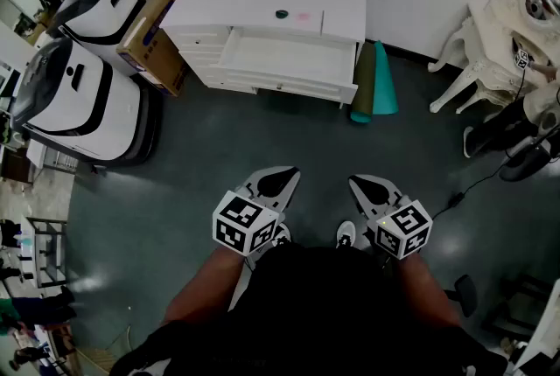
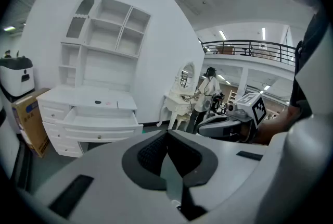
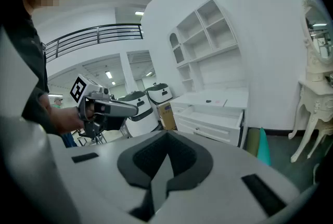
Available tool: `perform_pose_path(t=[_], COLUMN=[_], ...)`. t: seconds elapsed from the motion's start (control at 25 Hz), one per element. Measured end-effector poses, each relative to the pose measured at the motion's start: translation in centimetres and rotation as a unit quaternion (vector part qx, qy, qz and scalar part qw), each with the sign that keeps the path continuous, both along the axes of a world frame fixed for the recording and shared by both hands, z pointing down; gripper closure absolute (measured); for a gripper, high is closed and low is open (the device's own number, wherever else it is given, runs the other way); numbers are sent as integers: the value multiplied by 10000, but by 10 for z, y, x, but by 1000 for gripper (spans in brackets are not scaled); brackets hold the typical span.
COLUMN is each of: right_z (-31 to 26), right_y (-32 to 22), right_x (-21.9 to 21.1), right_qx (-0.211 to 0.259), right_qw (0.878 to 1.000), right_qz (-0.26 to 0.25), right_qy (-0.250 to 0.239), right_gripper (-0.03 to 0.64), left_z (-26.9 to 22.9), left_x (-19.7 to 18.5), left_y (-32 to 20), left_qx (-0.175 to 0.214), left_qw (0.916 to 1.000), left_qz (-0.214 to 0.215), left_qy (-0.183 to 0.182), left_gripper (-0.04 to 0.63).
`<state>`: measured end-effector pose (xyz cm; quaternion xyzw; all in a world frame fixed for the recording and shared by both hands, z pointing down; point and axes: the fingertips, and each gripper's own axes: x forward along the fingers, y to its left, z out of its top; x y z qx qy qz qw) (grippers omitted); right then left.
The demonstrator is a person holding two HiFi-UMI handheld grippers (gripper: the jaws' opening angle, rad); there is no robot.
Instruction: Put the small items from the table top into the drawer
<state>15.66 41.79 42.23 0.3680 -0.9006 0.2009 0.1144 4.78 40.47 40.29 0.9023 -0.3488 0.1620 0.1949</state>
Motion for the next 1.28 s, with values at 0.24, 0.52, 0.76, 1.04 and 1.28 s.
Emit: perform_pose_path(t=[0.24,0.52,0.76,1.04,1.28], right_z=[1,-2,0,2,2], right_y=[-3,-1,2,4,3], right_x=[-1,-3,-9,-10,-14], right_qx=[2,5,-86,-124,-119], right_qw=[10000,10000,9999,9997,9996], right_qz=[-2,31,29,123,181], right_qy=[4,-28,-134,-197,-198], right_gripper=[594,594,591,591,591], left_z=[0,0,4,4,6], left_x=[0,-1,-2,1,-9], left_y=[0,2,7,8,9], left_qx=[1,-14,-73,-90,-104], left_qw=[10000,10000,10000,9999,9999], left_qz=[-14,0,37,46,-8], left_qy=[-12,-9,-29,40,44], left_gripper=[592,592,592,592,592])
